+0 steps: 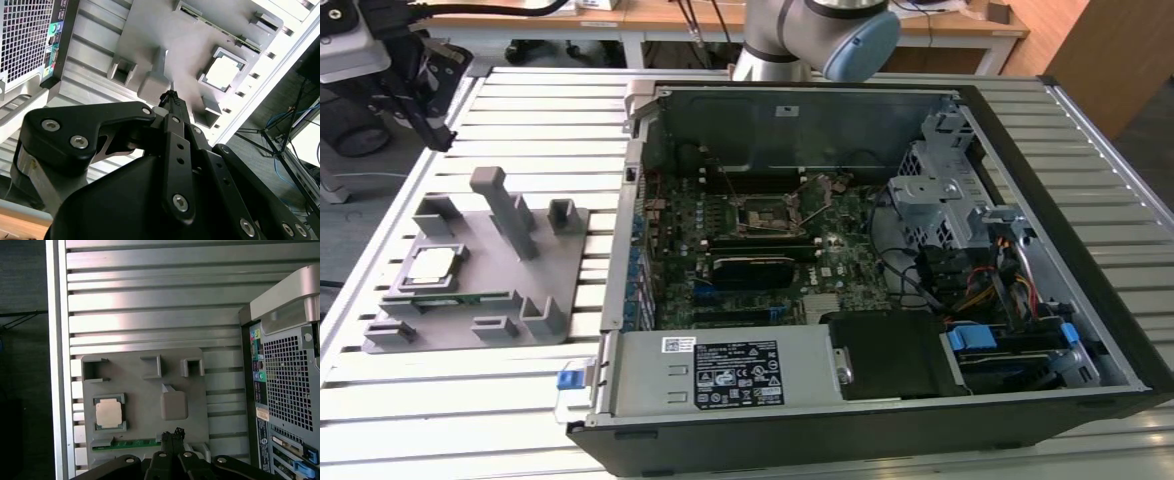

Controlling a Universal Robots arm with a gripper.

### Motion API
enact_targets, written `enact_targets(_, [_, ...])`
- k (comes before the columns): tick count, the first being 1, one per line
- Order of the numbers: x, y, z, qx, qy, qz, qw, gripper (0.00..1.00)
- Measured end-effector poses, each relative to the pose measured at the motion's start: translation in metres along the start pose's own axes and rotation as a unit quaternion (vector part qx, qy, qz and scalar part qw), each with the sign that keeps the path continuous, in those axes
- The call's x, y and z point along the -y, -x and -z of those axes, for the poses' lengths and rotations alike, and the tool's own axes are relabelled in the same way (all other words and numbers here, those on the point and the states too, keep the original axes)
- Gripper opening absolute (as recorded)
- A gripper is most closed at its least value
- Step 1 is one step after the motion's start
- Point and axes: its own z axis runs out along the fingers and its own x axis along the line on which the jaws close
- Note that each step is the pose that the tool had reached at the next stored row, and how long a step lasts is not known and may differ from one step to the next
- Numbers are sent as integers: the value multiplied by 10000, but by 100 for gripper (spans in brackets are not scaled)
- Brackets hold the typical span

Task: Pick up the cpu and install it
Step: 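Reach for the cpu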

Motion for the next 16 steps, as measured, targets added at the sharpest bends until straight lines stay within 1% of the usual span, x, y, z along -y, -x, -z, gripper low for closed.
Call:
enact_targets(10, [4, -66, -6, -8, 0, 0, 10000, 11])
enact_targets(14, [1, -121, -11, -14, -1, 0, 10000, 11])
enact_targets(16, [2, -168, -13, -17, -1, 0, 10000, 11])
